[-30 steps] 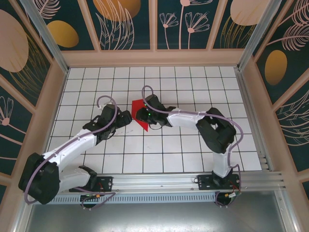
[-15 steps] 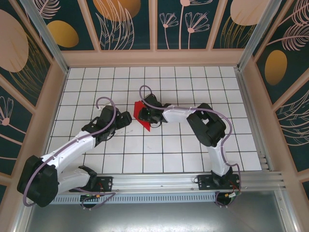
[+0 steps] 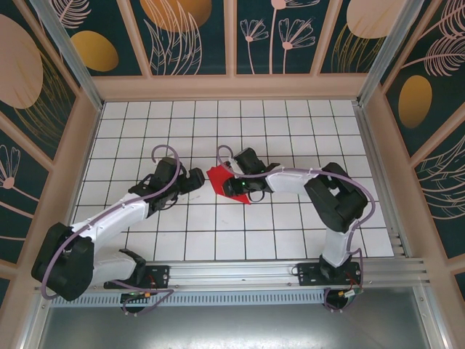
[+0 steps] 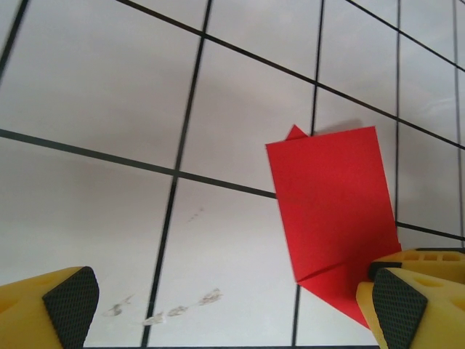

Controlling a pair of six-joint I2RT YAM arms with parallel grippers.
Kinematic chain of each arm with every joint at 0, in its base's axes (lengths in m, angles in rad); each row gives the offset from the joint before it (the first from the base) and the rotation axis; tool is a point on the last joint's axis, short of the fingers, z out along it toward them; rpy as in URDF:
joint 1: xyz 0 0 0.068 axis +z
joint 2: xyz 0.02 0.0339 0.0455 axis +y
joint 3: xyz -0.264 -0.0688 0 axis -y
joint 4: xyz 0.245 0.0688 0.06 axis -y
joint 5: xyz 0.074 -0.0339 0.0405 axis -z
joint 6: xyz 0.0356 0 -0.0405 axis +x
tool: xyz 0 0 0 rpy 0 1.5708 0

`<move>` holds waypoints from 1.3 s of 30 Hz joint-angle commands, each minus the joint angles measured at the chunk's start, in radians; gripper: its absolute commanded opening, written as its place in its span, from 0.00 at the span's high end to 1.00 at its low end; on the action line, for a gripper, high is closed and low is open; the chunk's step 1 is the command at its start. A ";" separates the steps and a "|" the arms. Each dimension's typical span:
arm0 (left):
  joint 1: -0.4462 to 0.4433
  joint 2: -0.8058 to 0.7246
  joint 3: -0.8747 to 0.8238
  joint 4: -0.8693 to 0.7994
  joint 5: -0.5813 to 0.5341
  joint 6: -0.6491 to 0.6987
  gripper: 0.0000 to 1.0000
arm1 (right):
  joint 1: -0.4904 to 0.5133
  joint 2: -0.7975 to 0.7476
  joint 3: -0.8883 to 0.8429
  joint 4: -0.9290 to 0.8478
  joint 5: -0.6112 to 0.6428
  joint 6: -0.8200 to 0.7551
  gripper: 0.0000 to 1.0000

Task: Fold a paper plane with a square sheet of paper (pick it up from the middle)
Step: Move the paper to the center of the table, then fold the wing for the fifth time at the center of the table.

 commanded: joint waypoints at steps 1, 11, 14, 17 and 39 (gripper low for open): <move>0.007 0.012 0.000 0.055 0.073 0.002 0.02 | -0.007 -0.117 0.016 0.012 0.013 0.088 0.61; 0.007 0.036 -0.035 0.188 0.205 -0.079 0.01 | -0.004 -0.321 -0.224 0.176 0.163 0.544 0.45; 0.007 0.037 -0.040 0.213 0.231 -0.117 0.02 | -0.001 -0.309 -0.257 0.250 0.118 0.591 0.42; 0.007 0.039 -0.063 0.251 0.271 -0.146 0.02 | 0.006 -0.273 -0.258 0.305 0.075 0.604 0.42; 0.001 0.169 -0.072 0.358 0.371 -0.333 0.12 | -0.024 -0.081 -0.222 0.342 0.031 0.600 0.44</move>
